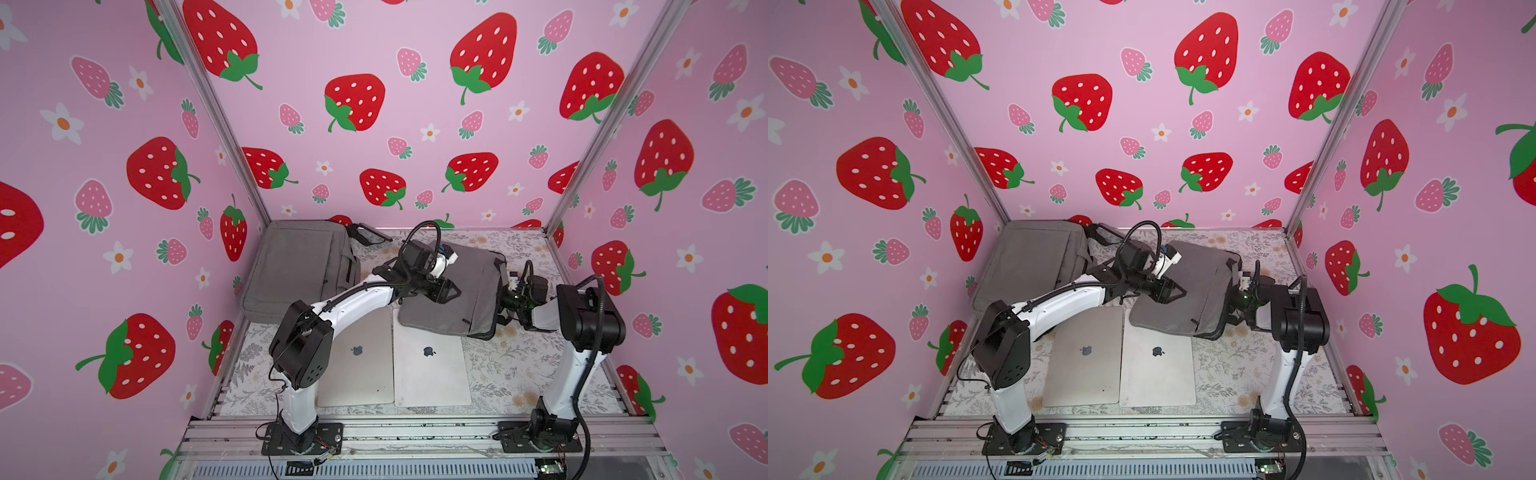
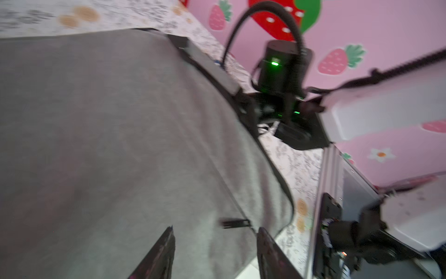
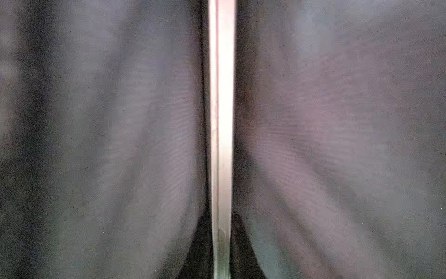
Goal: Open the zippered laptop bag and take out the laptop
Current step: Take out the laptop from the zippered laptop bag.
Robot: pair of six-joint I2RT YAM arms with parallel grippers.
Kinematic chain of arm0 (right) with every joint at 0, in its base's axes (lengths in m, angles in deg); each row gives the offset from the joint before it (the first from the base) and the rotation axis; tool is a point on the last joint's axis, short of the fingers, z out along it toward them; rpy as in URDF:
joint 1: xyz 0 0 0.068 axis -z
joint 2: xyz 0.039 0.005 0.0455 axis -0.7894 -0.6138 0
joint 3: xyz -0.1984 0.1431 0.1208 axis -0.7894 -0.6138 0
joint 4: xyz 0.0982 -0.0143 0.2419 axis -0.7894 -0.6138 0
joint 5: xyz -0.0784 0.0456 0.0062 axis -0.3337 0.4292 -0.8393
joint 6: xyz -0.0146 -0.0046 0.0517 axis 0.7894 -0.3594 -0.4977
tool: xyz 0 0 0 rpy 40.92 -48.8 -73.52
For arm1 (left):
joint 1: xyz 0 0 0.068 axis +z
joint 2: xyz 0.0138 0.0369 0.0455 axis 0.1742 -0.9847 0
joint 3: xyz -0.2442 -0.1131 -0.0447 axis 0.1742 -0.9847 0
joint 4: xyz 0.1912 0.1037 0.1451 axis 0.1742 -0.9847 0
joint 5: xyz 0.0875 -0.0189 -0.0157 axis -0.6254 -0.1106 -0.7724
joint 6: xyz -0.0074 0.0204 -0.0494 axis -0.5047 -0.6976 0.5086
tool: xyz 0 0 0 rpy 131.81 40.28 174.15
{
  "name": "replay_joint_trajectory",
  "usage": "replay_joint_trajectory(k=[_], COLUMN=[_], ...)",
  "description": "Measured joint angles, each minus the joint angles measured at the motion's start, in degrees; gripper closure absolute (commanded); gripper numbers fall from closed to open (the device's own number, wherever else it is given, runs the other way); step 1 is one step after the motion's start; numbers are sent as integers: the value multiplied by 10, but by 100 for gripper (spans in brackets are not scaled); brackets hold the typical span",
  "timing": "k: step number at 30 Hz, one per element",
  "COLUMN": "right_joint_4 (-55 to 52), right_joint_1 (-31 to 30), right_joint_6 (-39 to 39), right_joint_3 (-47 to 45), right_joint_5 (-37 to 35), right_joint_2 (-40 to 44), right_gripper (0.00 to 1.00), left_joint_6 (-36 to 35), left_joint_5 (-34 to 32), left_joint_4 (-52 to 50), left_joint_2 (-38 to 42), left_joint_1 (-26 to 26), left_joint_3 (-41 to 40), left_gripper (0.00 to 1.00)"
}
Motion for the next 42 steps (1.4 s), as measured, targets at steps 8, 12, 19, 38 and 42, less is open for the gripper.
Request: replay_joint_trajectory(k=[8, 12, 19, 38, 42], right_joint_4=[-20, -24, -25, -16, -16], right_joint_1=[0, 0, 0, -1, -13], right_joint_6=[12, 14, 17, 13, 14], right_joint_3=[0, 0, 0, 7, 18], right_joint_5=[0, 0, 0, -6, -11], right_joint_2=[12, 12, 14, 9, -2], right_gripper=[100, 100, 100, 81, 78], left_joint_6=[19, 35, 64, 77, 76], left_joint_5=[-61, -40, 32, 122, 127], left_joint_4=[-61, -75, -73, -97, -100], left_joint_2=[-81, -148, -200, -252, -255], left_joint_1=[102, 121, 138, 154, 153], left_joint_3=[15, 43, 81, 143, 148], left_gripper=[41, 41, 50, 100, 100])
